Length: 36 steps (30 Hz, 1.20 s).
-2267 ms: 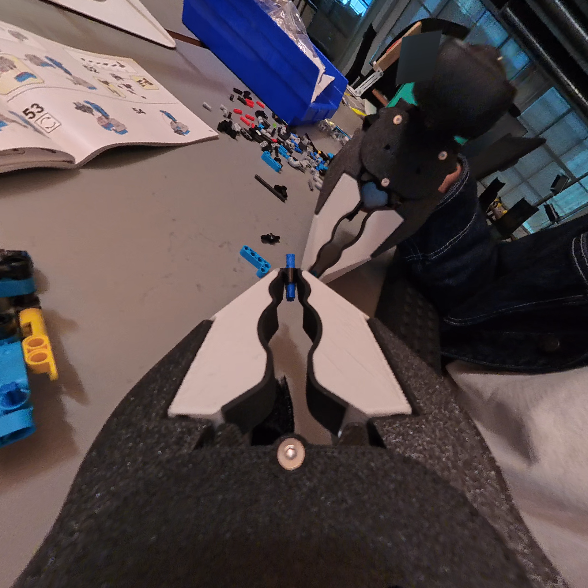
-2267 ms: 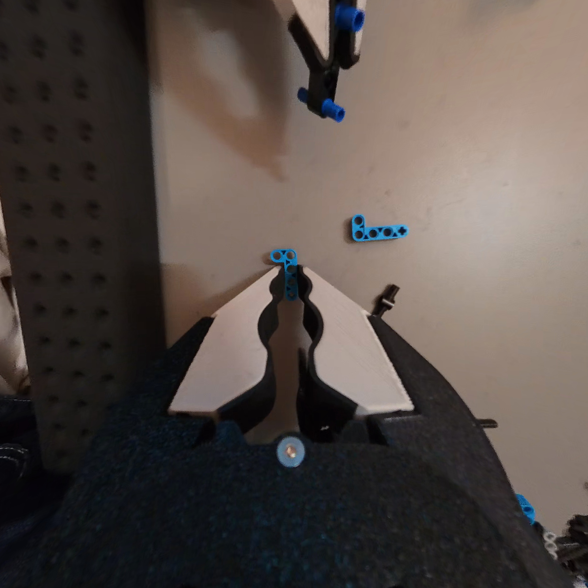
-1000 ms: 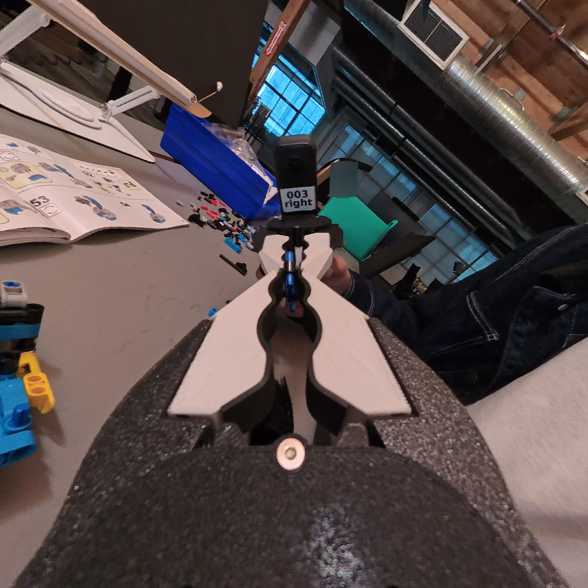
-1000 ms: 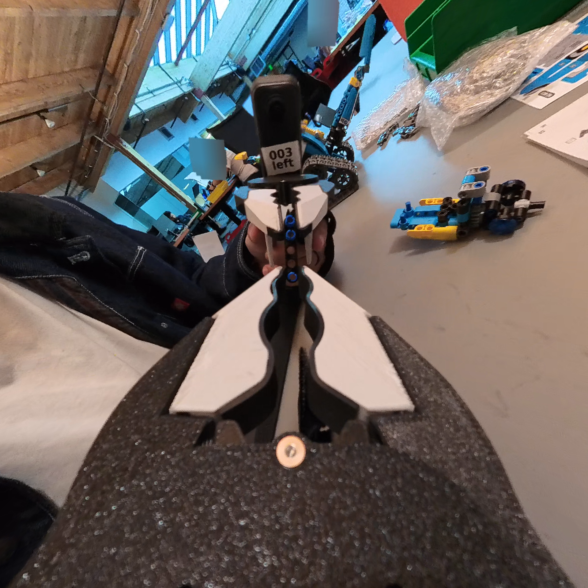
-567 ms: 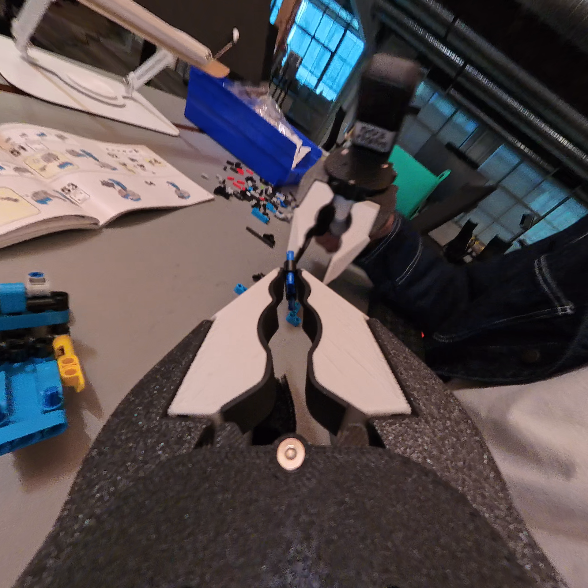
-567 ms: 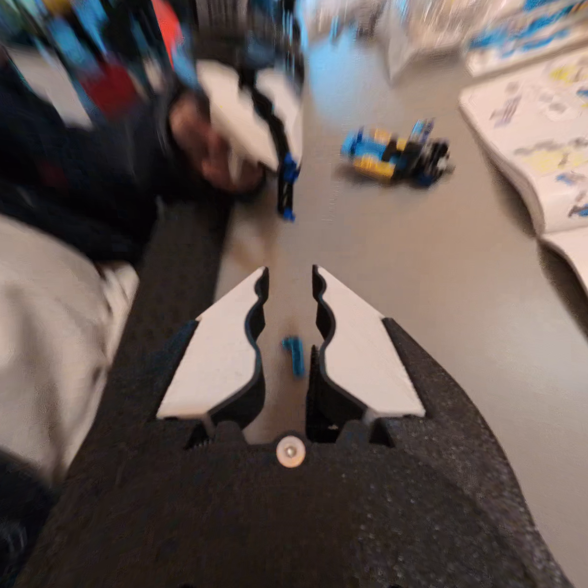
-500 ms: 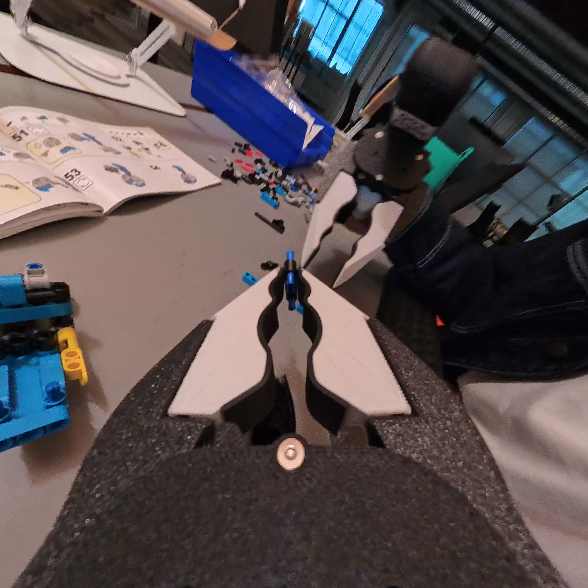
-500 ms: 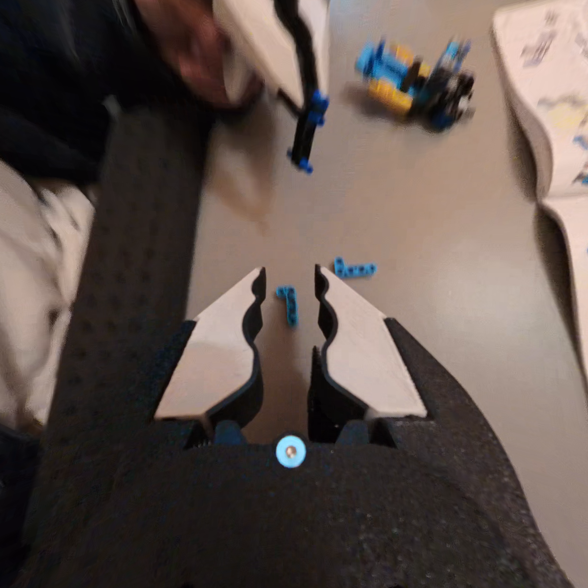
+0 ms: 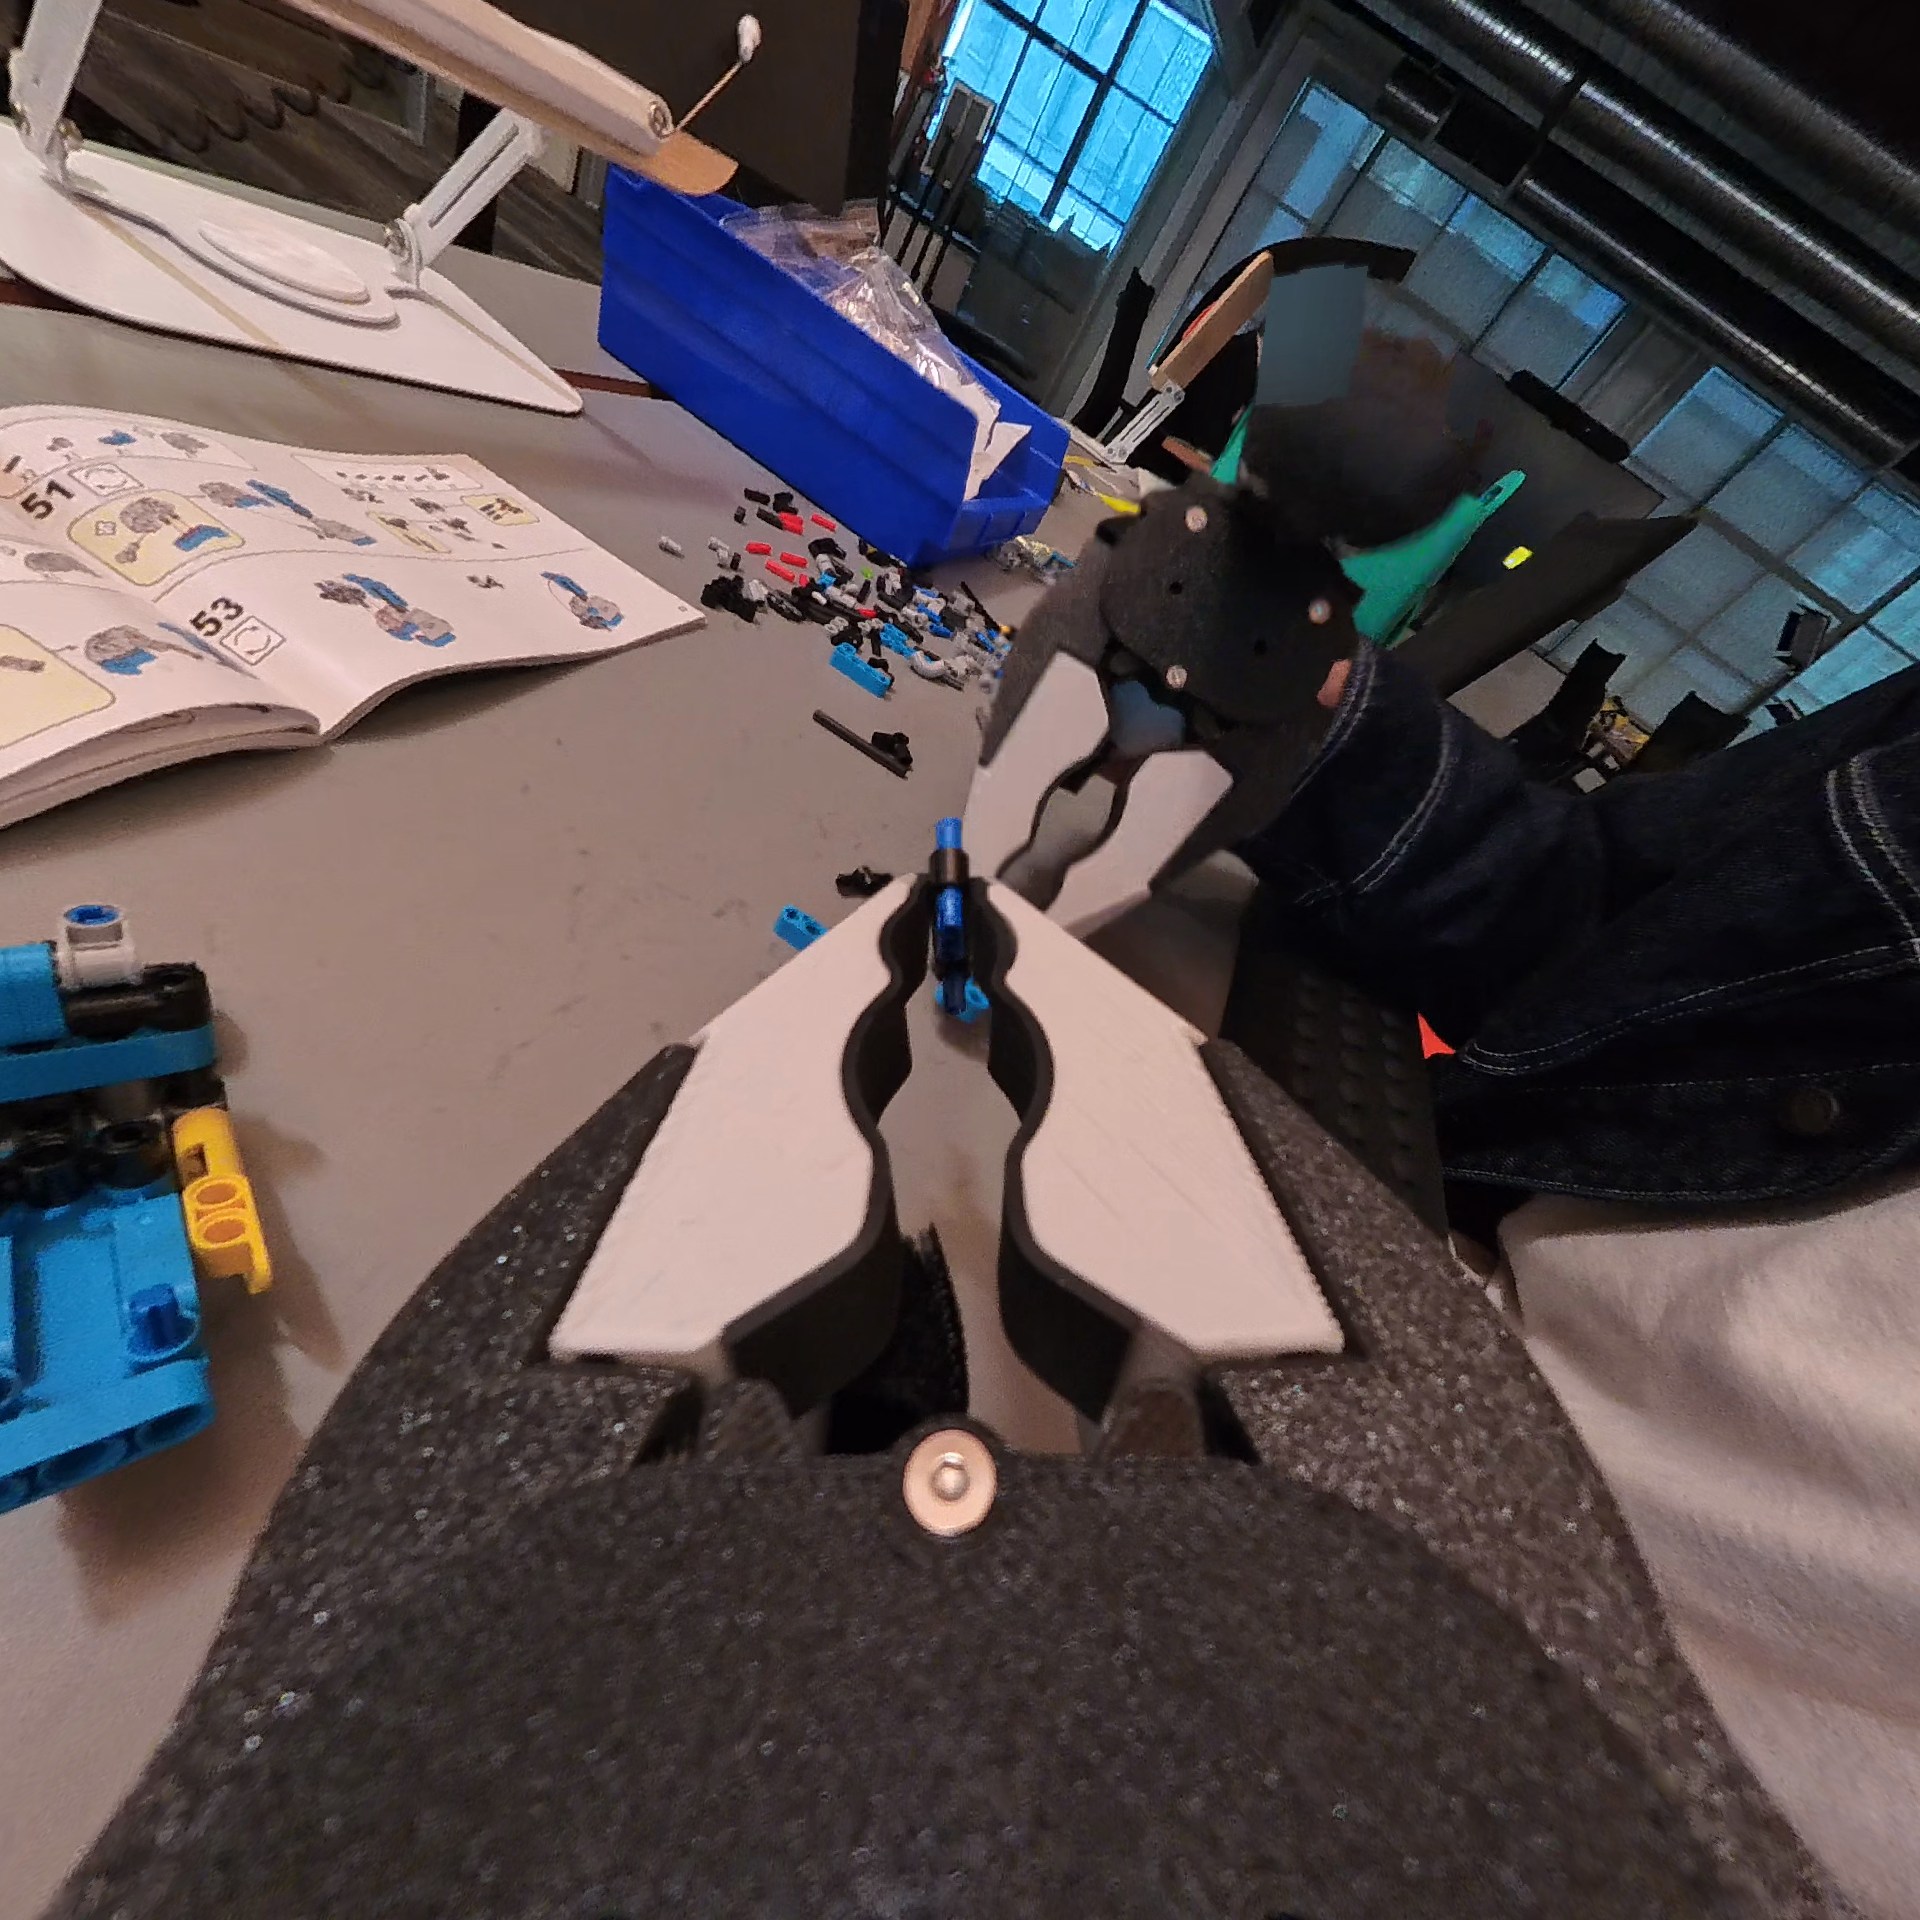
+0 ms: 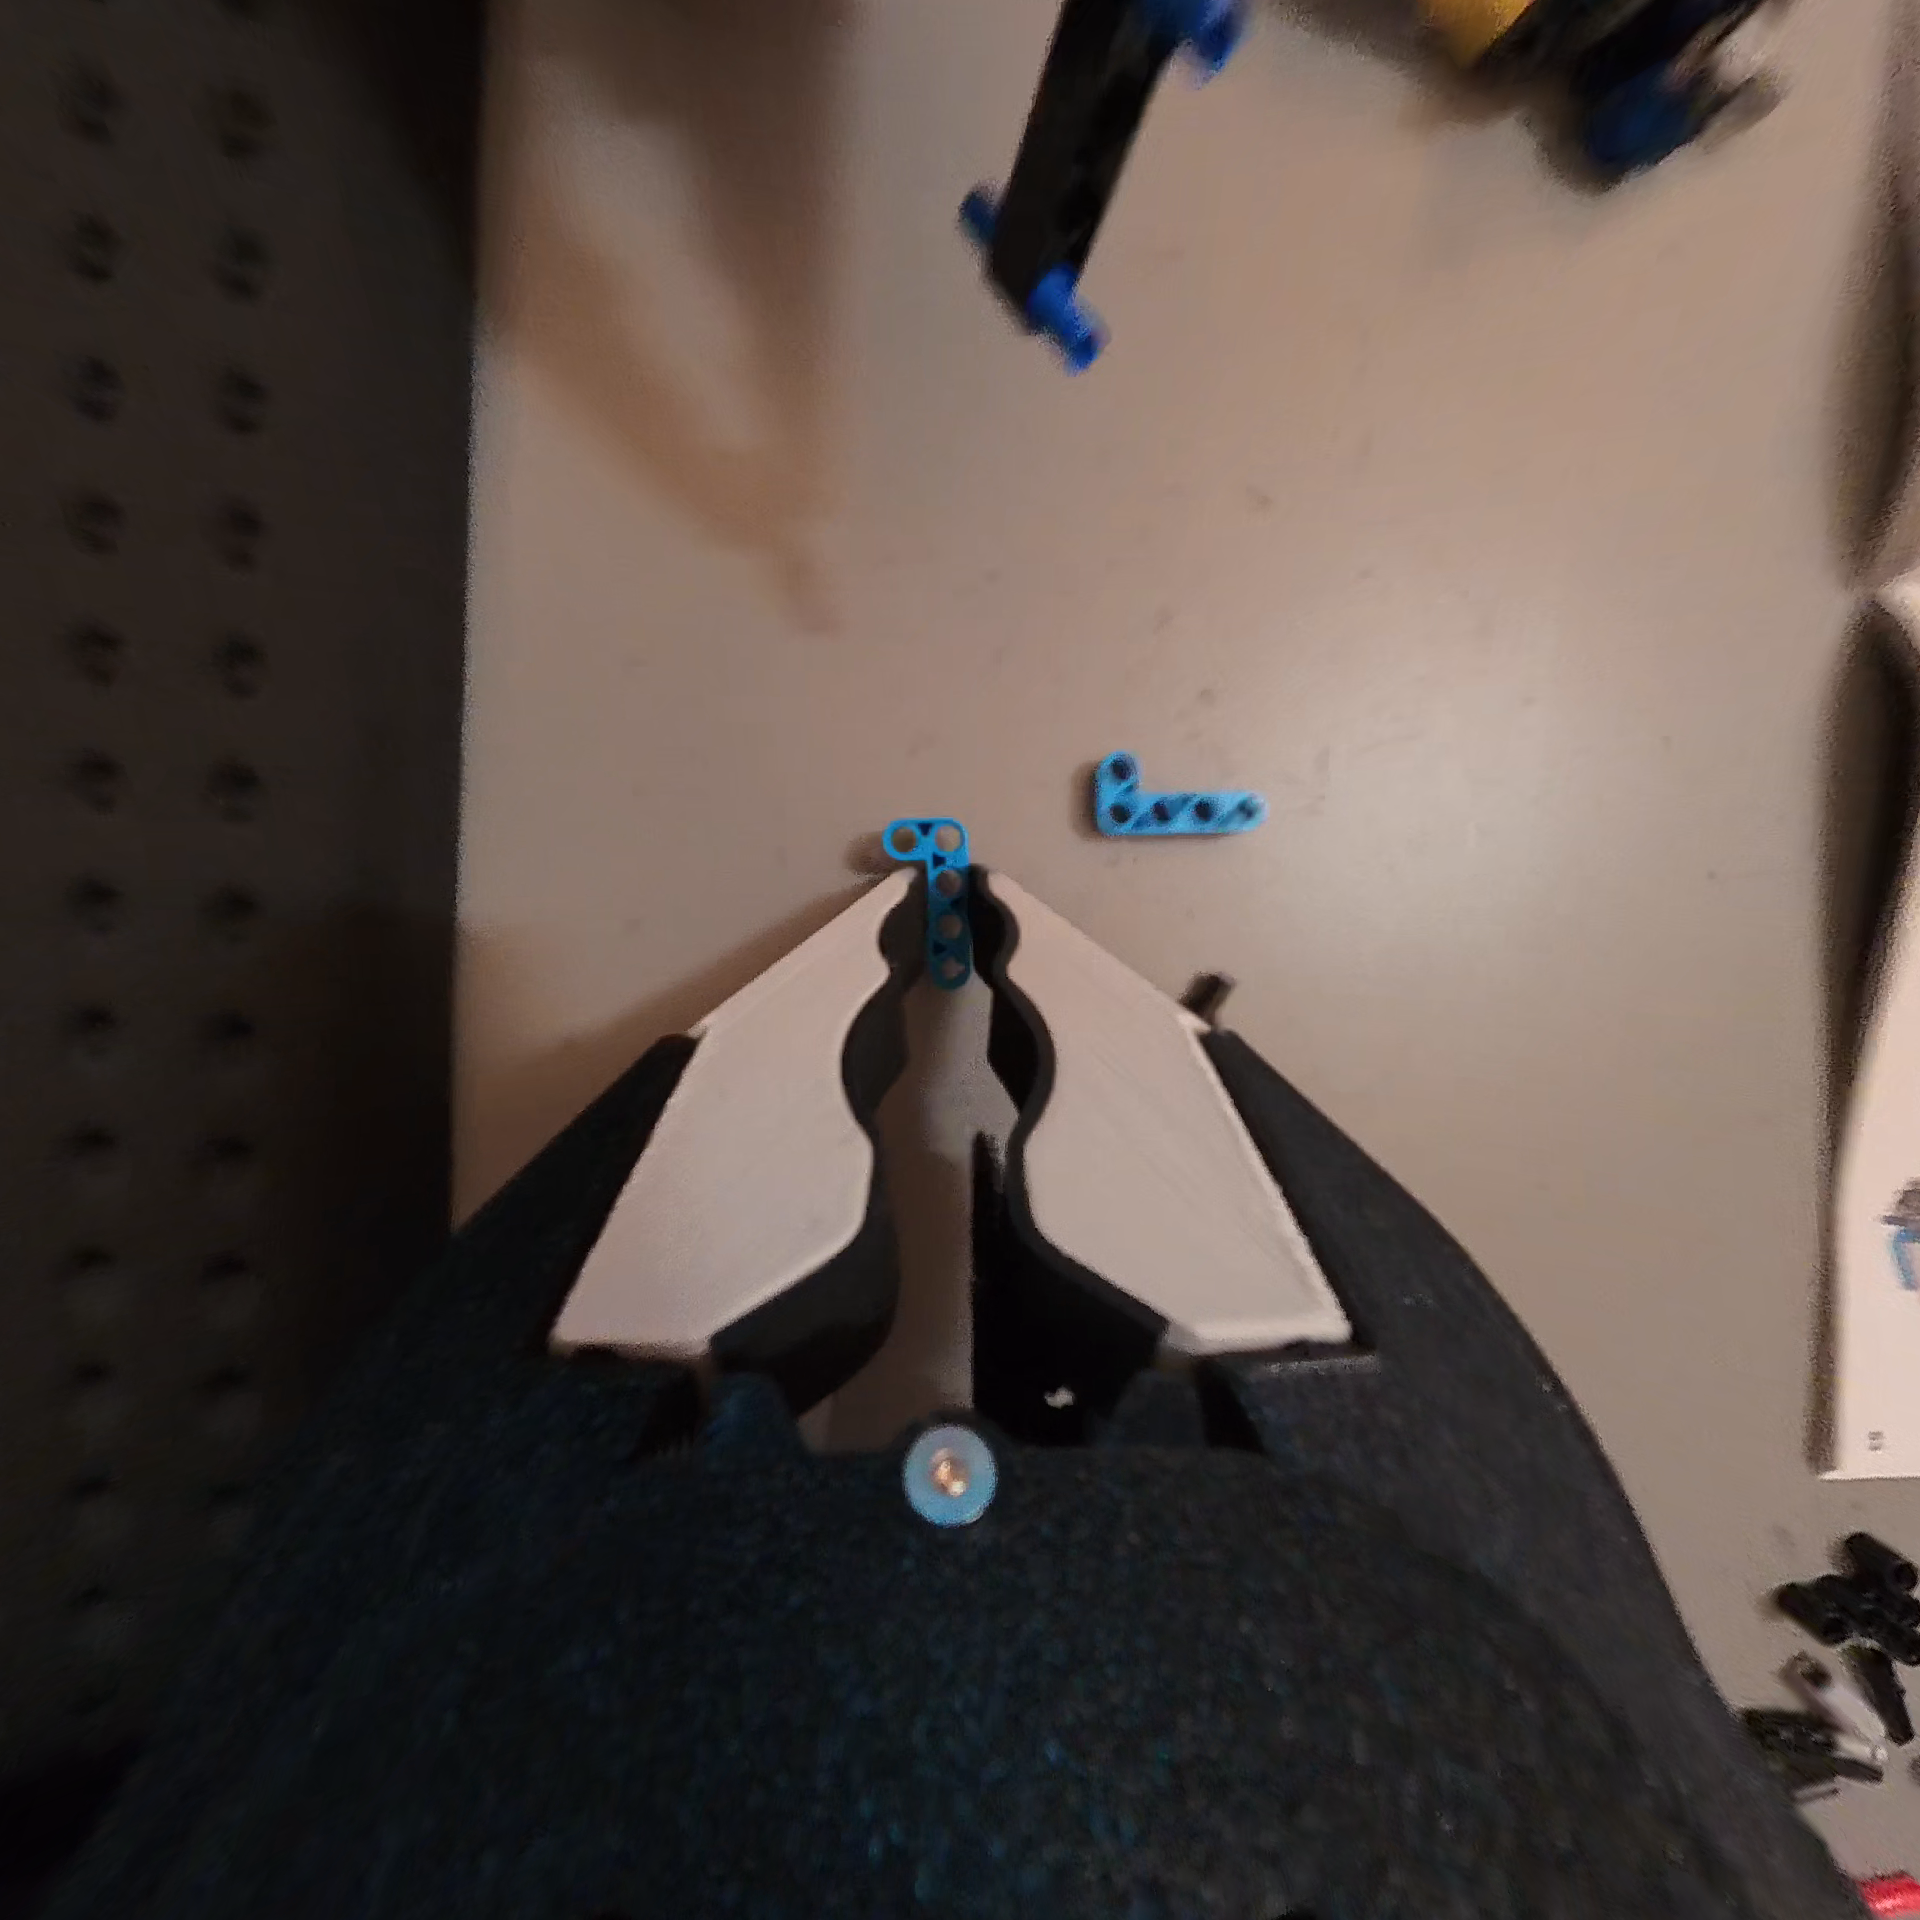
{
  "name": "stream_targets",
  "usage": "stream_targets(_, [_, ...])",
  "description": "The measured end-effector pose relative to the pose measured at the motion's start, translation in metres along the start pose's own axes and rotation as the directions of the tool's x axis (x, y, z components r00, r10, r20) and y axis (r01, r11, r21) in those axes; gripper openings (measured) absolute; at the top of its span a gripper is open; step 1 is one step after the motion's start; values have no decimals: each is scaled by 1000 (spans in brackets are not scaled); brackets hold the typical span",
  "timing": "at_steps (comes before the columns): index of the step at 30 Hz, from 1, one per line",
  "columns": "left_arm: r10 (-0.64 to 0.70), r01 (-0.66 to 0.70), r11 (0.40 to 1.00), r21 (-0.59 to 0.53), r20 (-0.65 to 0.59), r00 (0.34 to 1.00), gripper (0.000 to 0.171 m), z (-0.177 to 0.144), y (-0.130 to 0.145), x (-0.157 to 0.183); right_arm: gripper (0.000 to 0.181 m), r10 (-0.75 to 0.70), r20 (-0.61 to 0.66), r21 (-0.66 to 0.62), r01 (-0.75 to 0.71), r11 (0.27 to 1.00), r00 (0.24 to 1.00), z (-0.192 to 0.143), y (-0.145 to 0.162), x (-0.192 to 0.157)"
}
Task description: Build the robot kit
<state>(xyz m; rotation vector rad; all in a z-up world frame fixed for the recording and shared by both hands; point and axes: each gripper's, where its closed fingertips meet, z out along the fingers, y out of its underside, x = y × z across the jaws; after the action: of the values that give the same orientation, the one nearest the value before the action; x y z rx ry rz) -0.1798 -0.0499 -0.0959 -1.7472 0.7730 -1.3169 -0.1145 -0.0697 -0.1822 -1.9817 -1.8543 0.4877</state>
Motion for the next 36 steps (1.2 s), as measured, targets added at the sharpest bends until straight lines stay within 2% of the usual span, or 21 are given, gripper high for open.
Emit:
stream_targets(2, [1, -1, 1000, 17, -35, 999, 6, -1, -3, 6, 7, 82, 20, 214, -85, 973, 996, -20, -32, 12])
stream_targets(3, [-5, 6, 1000, 21, -49, 999, 7, -2, -4, 8, 7, 152, 59, 345, -163, 924, 987, -36, -52, 21])
stream_targets(5, [-26, 28, 999, 21, -69, 997, 6, -2, -4, 10, 6, 251, 237, 601, -345, 721, 938, -74, -91, 31])
stream_targets(6, [-41, 43, 999, 29, -78, 996, 6, -2, -6, 10, 6, 287, 336, 663, -441, 605, 897, -86, -103, 37])
stream_targets(7, [-59, 63, 997, 41, -90, 994, 6, -3, -8, 10, 5, 300, 446, 664, -536, 521, 843, -88, -109, 38])
stream_targets(9, [-102, 110, 992, 65, -113, 988, 6, -6, -12, 9, 5, 281, 599, 602, -653, 459, 750, -76, -116, 31])
stream_targets(10, [-128, 138, 988, 74, -125, 984, 6, -7, -14, 8, 5, 272, 636, 587, -681, 438, 723, -71, -118, 27])
stream_targets(12, [-168, 185, 978, 95, -160, 973, 6, -11, -18, 8, 5, 252, 680, 556, -708, 435, 689, -66, -122, 20])
stream_targets(14, [-177, 195, 976, 96, -172, 969, 6, -12, -18, 9, 5, 267, 661, 553, -696, 458, 702, -58, -122, 20])
stream_targets(20, [-192, 204, 977, 64, -158, 969, 6, -9, -12, 6, 5, 245, 726, 520, -746, 417, 642, -58, -123, 18])
stream_targets(24, [-208, 215, 976, 30, -143, 968, 6, -6, -7, 4, 5, 252, 707, 517, -726, 454, 661, -53, -117, 18])
stream_targets(36, [-223, 225, 974, -4, -133, 966, 6, -3, -1, 2, 6, 275, 666, 525, -698, 487, 693, -44, -111, 21])
